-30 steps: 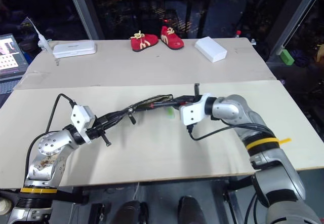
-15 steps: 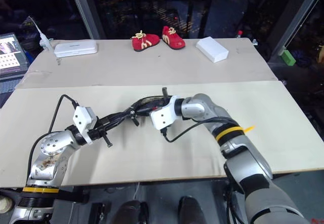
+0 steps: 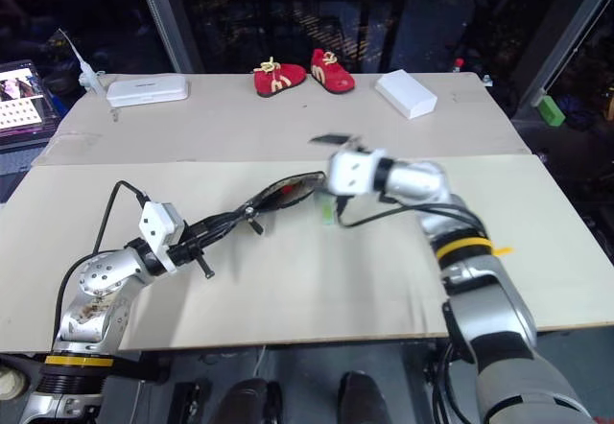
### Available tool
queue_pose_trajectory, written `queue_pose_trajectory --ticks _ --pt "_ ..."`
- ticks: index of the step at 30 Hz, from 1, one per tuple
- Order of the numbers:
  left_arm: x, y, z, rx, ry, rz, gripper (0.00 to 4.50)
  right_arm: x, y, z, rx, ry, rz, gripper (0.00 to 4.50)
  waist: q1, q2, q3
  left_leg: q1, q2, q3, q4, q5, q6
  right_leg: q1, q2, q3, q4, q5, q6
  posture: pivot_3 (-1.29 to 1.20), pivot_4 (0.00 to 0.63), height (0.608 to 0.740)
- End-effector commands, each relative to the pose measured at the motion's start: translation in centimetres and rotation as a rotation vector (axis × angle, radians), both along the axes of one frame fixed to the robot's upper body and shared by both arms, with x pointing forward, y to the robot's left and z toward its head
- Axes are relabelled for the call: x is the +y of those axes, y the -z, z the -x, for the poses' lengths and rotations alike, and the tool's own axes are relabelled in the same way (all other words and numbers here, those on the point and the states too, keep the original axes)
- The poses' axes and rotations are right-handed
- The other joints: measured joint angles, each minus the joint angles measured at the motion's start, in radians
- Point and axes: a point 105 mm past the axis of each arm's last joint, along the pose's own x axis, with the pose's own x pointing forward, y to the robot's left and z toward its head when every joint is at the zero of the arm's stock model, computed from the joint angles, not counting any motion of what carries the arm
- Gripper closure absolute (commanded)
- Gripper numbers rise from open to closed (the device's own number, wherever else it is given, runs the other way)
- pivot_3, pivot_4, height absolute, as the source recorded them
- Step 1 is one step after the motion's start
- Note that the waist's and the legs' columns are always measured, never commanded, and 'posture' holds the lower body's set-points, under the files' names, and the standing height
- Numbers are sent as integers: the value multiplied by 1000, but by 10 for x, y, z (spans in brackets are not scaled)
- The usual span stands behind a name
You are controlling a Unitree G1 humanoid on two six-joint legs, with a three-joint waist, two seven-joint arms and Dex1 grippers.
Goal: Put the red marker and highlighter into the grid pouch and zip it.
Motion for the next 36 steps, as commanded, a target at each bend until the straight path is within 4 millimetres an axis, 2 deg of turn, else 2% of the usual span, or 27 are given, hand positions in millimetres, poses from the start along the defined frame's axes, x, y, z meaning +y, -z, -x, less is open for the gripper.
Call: queue_pose_trajectory --ticks 1,3,7,12,17,20,24,29,32,36 --pt "6 -15 1 -53 -39 22 4500 -23 -21 6 206 36 -267 629 -5 0 0 1 1 -1 0 0 0 0 0 1 1 0 0 0 150 740" --pt "9 -16 0 -51 -57 34 4500 -32 -7 1 285 137 -282 629 -6 0 0 2 1 -2 0 0 0 0 -1 1 1 0 0 0 150 740" --pt "18 -24 -5 -49 -109 90 4500 -33 42 -6 505 346 -290 629 -6 0 0 3 0 -2 0 0 0 0 0 1 2 1 -1 0 150 740" --pt "21 -31 -6 -51 -127 116 4500 -3 87 2 732 454 -305 629 -7 0 0 0 0 -2 0 0 0 -2 0 2 2 1 -1 0 150 740" --pt "18 -32 -5 -51 -121 120 4500 9 105 0 804 559 -335 629 1 0 0 -3 -1 -2 0 0 0 -5 0 1 1 1 -1 0 150 740" --pt "14 -32 -5 -49 -116 124 4500 16 108 0 825 576 -355 629 2 0 0 -3 -2 -1 0 0 0 -4 0 1 1 1 0 0 150 740" --pt "10 -31 -6 -43 -104 128 4500 41 112 -2 790 557 -301 629 -3 0 0 -3 -2 -1 0 0 0 -4 1 1 1 1 0 0 150 740" --pt "8 -35 -7 -57 -97 131 4500 39 140 -4 785 608 -221 629 -5 0 0 -3 -2 0 0 0 0 -4 1 1 1 1 0 0 150 740" --pt "8 -37 -7 -63 -96 132 4500 33 148 -6 780 634 -219 1360 -6 0 0 -1 -2 0 0 0 0 -2 1 1 1 1 0 0 150 740" --pt "8 -37 -5 -66 -95 129 4500 25 148 -8 771 643 -232 2665 -6 0 -1 3 -2 -1 0 0 0 1 1 1 1 0 0 0 150 740"
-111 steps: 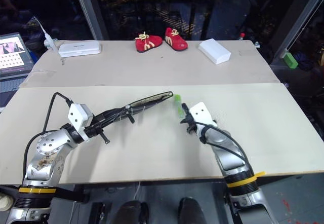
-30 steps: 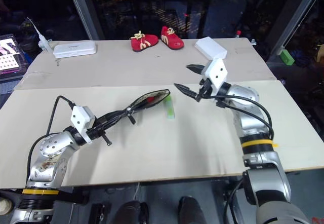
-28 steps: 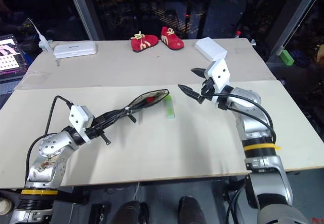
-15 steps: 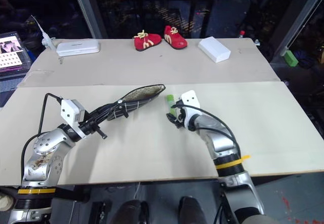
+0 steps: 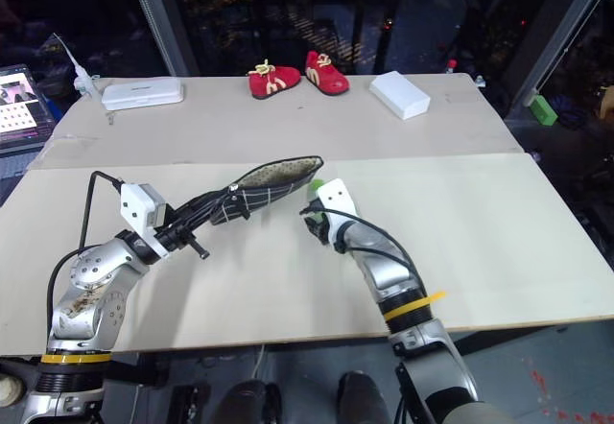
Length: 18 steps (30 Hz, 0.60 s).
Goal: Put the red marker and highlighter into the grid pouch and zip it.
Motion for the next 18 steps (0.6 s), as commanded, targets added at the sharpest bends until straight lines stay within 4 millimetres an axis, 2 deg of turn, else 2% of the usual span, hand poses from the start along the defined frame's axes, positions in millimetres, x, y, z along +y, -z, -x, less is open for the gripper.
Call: queue_pose_trajectory --ticks 1,3,6,11,13,15,18 --pt "-2 -14 4 -54 11 0 4500 -21 10 -3 22 54 23 3070 2 0 0 0 0 0 0 0 0 0 0 0 0 0 0 0 150 740" --pt "-2 -14 6 -54 14 -5 4500 -33 4 -6 10 76 15 3535 6 0 0 -1 0 0 0 0 0 0 0 0 0 0 0 0 150 740" --pt "-3 -15 6 -57 18 -6 4500 -53 -10 -13 -23 128 -3 3533 9 0 0 -2 0 0 0 0 0 0 -1 -1 -1 0 0 0 150 740" --pt "-4 -14 6 -52 28 -13 4500 -101 -77 -35 -266 210 4 3533 7 0 1 -5 -1 1 0 0 0 -3 -1 0 -2 0 0 0 150 740" --pt "-4 -11 6 -44 30 -14 4500 -116 -111 -37 -402 191 37 3533 3 0 1 -6 -1 1 0 0 0 -4 0 0 -2 0 0 0 150 740" --pt "-5 -8 6 -36 34 -16 4500 -117 -141 -33 -539 105 68 3533 -3 0 1 -6 0 1 -1 0 0 -5 1 0 -2 0 0 0 150 740" --pt "-7 -5 5 -30 41 -18 4500 -103 -155 -19 -642 -81 145 3533 -9 0 1 -5 1 1 -2 0 0 -5 2 0 -2 -1 1 0 150 740"
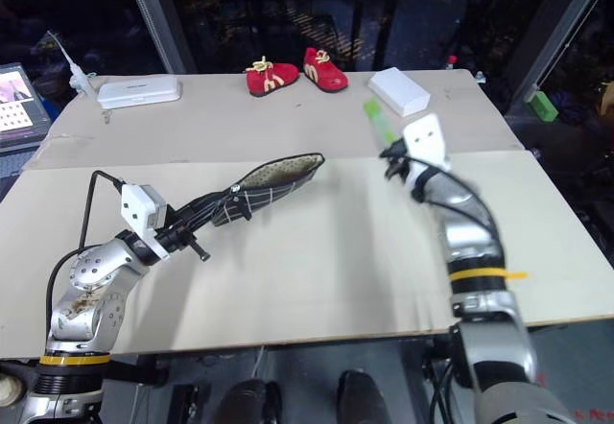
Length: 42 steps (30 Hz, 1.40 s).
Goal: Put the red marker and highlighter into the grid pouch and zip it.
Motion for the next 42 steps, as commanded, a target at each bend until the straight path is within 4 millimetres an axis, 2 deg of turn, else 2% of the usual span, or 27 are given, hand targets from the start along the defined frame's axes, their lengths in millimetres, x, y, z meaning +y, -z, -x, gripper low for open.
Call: queue_pose_trajectory --ticks 1,3,4,8,11,18,21,23,26,31,36,40,42 --pt "-5 -4 2 -28 24 -7 4500 39 -16 33 -154 -338 236 3533 -3 0 0 0 0 0 0 0 0 0 0 0 0 0 0 0 150 740" --pt "-9 -1 4 -23 39 -11 4500 58 3 63 -153 -574 466 3533 0 0 0 0 0 0 0 0 0 0 -1 0 0 0 0 0 150 740" --pt "-11 -1 4 -21 45 -11 4500 60 13 72 -135 -640 553 3533 1 0 0 0 -1 0 0 0 0 0 -1 0 0 0 1 0 150 740" --pt "-15 3 6 -14 65 -12 4500 63 25 81 -185 -738 800 3533 5 -1 1 1 -1 -1 1 0 1 2 -3 1 -1 0 2 0 150 740" --pt "-19 6 8 -9 79 -19 4500 64 24 79 -223 -762 881 3533 5 -1 1 3 -1 -1 2 0 1 3 -3 2 -1 0 2 0 150 740" --pt "-22 8 11 -5 91 -16 4500 65 27 73 -231 -776 916 3533 15 -1 1 3 -1 1 2 0 1 4 -2 1 -1 0 1 0 150 740" --pt "-23 8 10 -4 94 -17 4500 66 37 70 -215 -796 984 3533 14 -1 1 3 -1 1 2 -1 1 4 -3 1 -1 0 1 0 150 740" --pt "-23 8 10 -2 100 -16 4500 78 48 68 -189 -827 1029 3533 12 -1 1 3 -1 1 2 -1 1 4 -3 1 -1 0 1 0 150 740" --pt "-25 7 9 -3 112 -17 4500 105 47 61 -172 -835 978 3533 3 -1 1 5 0 0 2 0 1 4 -2 2 0 0 0 0 150 740" --pt "-26 6 8 -5 118 -13 4500 115 42 52 -199 -817 1026 3533 15 0 1 4 0 1 2 0 -1 3 -2 1 2 0 -1 0 150 740" --pt "-27 6 7 -7 122 -11 4500 139 49 59 -229 -886 1020 3533 15 0 1 3 0 2 2 0 0 3 -3 0 0 0 -1 0 150 740" --pt "-27 6 7 -8 122 -10 4500 149 48 61 -224 -900 970 3533 15 0 1 2 0 2 2 0 0 2 -3 0 1 0 -1 0 150 740" --pt "-27 5 7 -9 121 -9 4500 150 43 57 -190 -876 896 2518 14 0 1 2 0 2 2 0 0 2 -3 0 1 0 -1 0 150 740"
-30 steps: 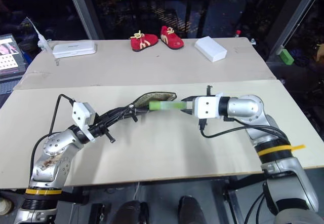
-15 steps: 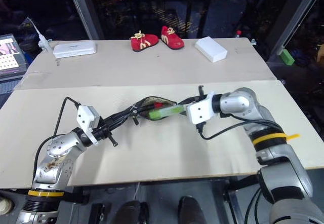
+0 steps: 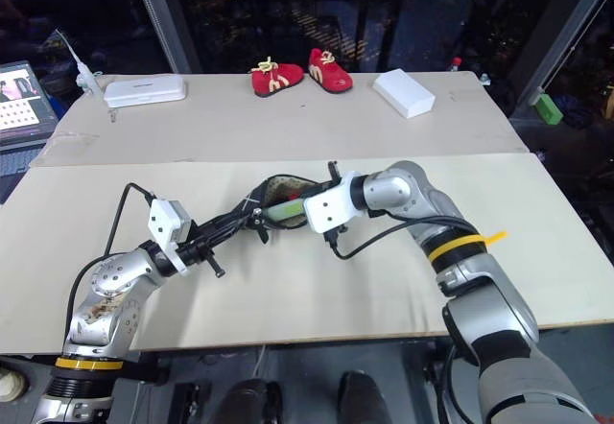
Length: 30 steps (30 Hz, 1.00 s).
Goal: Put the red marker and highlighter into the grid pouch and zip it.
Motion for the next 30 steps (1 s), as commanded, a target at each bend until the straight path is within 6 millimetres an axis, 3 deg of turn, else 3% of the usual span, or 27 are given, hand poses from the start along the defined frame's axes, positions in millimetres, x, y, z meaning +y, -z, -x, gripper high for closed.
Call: queue_pose_trajectory --ticks 1,4,9,11,13,15,19,22,24,30 --pt "-4 -16 0 -71 18 17 4500 8 -15 0 48 13 -96 2274 -1 0 0 0 0 0 0 0 0 0 0 0 0 0 0 0 150 740" --pt "-4 -16 0 -72 15 19 4500 -4 -28 -10 29 69 -123 1263 -1 0 0 0 0 0 0 0 0 0 0 0 1 0 0 0 150 740" --pt "-4 -16 0 -72 11 22 4500 -35 -61 -17 27 136 -252 1263 2 0 0 0 0 0 0 0 0 0 -1 0 -1 0 0 0 150 740" --pt "-3 -15 0 -73 7 24 4500 -50 -82 -8 153 135 -427 1263 2 0 0 -1 0 0 0 0 0 0 0 0 -1 0 0 0 150 740" --pt "-3 -15 1 -73 4 25 4500 -65 -94 9 405 125 -609 1263 2 0 0 -1 0 -1 0 0 0 0 0 -1 -1 0 0 0 150 740" --pt "-3 -15 1 -73 2 26 4500 -76 -86 28 621 124 -630 1263 6 0 0 -1 2 -4 0 0 1 0 -1 -1 -1 0 0 0 150 740" --pt "-1 -14 1 -71 -2 27 4500 -91 -18 69 895 198 -436 1263 15 0 0 0 1 -9 0 -2 2 3 -2 -2 -2 0 0 0 150 740" --pt "0 -13 0 -71 -2 27 4500 -70 12 64 964 284 -501 1263 1 0 0 2 1 -7 0 -2 3 3 -2 0 -3 0 0 0 150 740" --pt "0 -14 -1 -71 -1 26 4500 -53 22 60 975 307 -538 1263 -11 0 0 3 0 -5 0 -1 2 2 0 3 -2 1 -1 0 150 740" --pt "-3 -14 -2 -71 12 25 4500 0 27 48 982 282 -637 1263 -4 0 0 2 0 -6 0 0 -1 1 2 2 0 0 -1 0 150 740"
